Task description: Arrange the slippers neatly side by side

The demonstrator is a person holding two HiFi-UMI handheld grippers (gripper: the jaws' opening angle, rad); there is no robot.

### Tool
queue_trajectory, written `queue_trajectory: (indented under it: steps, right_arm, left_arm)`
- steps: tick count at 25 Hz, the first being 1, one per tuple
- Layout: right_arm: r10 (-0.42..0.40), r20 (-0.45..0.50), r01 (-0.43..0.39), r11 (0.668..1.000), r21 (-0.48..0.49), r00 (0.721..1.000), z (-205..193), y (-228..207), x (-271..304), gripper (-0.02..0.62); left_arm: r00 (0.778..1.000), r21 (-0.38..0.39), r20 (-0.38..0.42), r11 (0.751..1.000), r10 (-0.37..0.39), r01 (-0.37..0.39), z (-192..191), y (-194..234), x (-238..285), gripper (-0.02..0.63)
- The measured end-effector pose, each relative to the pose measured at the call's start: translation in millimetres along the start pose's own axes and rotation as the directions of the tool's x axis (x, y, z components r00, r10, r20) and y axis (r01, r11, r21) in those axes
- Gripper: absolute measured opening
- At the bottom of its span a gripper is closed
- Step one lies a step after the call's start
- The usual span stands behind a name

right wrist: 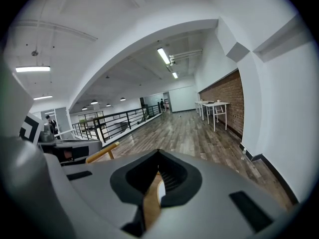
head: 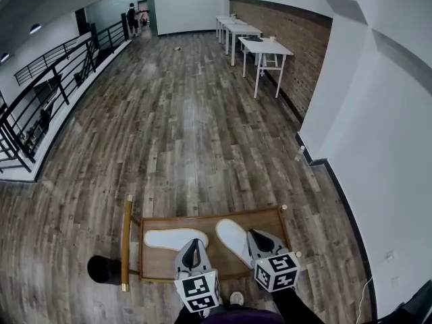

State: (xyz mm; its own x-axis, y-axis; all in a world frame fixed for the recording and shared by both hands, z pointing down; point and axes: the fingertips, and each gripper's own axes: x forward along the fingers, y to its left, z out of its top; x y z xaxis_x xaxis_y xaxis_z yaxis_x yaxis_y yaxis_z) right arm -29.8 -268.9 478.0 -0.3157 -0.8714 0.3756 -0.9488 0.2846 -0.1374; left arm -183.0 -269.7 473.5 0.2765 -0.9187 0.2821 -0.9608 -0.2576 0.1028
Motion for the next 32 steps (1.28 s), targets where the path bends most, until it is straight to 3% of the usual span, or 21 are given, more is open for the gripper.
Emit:
queue_trajectory:
  steps: [6,10,15,20,23,25,27,32]
  right_arm:
    - [-0.004,-0.011,0.004,1.000,0.003,1.000,-4,-10,1,-0.003]
    - [0.114,-0.037,-0.116,0.992,-0.054,0.993,-17,3,8,-0.003]
    - [0.195,-0.092,-0.202,0.977,-0.065,0.976,-40,1,28,-0.002]
    - [0.186,-0.193,-0.212,0.969,-0.128,0.964,-56,-20,54,0.003]
    - [0.226,-0.288,-0.277,0.949,-0.151,0.931,-71,-22,72,0.086]
    - [0.244,-0.368,-0.322,0.932,-0.166,0.897,-85,-24,84,0.107]
    - [0.253,-0.456,-0.367,0.913,-0.181,0.853,-103,-25,95,0.120]
    - [0.239,-0.624,-0.444,0.875,-0.193,0.744,-147,-28,113,0.255]
  left_arm:
    - [1.000,-0.007,0.006,1.000,0.007,-0.007,2,-1,3,0.000]
    - [1.000,-0.010,-0.004,1.000,0.014,-0.014,-2,2,1,0.000]
    - [0.999,-0.009,-0.024,1.000,0.028,-0.028,-10,9,2,0.000]
    - [0.998,-0.009,-0.054,0.999,0.041,-0.041,-19,11,3,0.000]
    - [0.996,-0.008,-0.073,0.999,0.050,-0.050,-24,15,3,0.000]
    - [0.995,-0.006,-0.080,0.998,0.056,-0.057,-26,17,4,0.000]
    - [0.995,-0.003,-0.085,0.998,0.061,-0.062,-27,19,5,0.000]
    - [0.994,-0.005,-0.102,0.999,0.050,-0.050,-27,19,3,0.000]
